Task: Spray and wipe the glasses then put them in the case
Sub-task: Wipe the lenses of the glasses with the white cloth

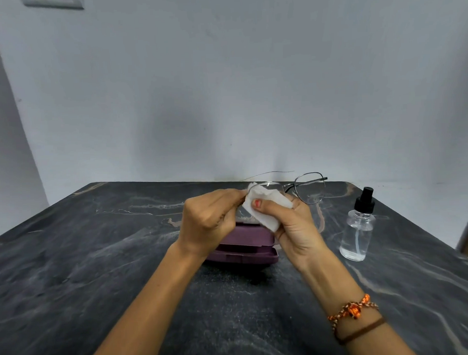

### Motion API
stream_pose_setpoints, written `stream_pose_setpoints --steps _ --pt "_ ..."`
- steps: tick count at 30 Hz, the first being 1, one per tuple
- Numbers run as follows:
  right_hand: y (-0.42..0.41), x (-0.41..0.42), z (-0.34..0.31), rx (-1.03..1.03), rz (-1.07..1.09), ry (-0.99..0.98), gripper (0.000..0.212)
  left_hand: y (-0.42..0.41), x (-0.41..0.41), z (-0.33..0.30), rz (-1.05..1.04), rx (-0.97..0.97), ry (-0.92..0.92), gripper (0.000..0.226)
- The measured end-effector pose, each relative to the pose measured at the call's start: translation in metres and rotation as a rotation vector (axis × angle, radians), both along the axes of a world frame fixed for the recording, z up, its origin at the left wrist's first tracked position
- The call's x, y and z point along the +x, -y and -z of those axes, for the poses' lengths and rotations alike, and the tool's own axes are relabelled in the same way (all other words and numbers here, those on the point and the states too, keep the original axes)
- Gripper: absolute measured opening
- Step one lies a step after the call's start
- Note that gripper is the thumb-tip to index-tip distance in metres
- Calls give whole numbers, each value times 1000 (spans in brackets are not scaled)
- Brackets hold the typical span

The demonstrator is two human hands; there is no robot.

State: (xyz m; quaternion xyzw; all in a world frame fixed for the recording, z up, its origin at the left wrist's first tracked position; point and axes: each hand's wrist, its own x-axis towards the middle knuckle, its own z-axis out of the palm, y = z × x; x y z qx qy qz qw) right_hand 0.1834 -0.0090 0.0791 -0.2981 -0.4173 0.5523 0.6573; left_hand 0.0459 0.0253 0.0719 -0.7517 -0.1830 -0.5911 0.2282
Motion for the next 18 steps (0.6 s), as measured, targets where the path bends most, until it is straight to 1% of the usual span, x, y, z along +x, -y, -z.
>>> stream_pose_setpoints --steps 1,3,4,7,8,13,16,18 --pt "0 0 0 3 7 -1 25 0 0 -1 -4 -6 18 8" --pt "2 -1 -1 -12 1 -65 15 -1 -1 -2 -3 -16 49 10" --pt "2 -3 -1 -33 4 -107 14 -1 -2 -2 -3 -18 57 10" --pt "2 -6 -1 -84 41 -234 22 -2 -3 -2 -12 -18 56 9" --pt "3 -7 -1 -93 46 -278 21 -2 -2 -2 -11 -18 53 9" --pt "2 -8 -2 -106 14 -443 6 1 0 -3 21 -25 36 8" --pt "0 -9 1 -105 -10 -464 5 3 1 -3 35 -10 -23 12" --pt "0 -8 1 -85 -36 -420 12 4 4 0 37 3 -85 18"
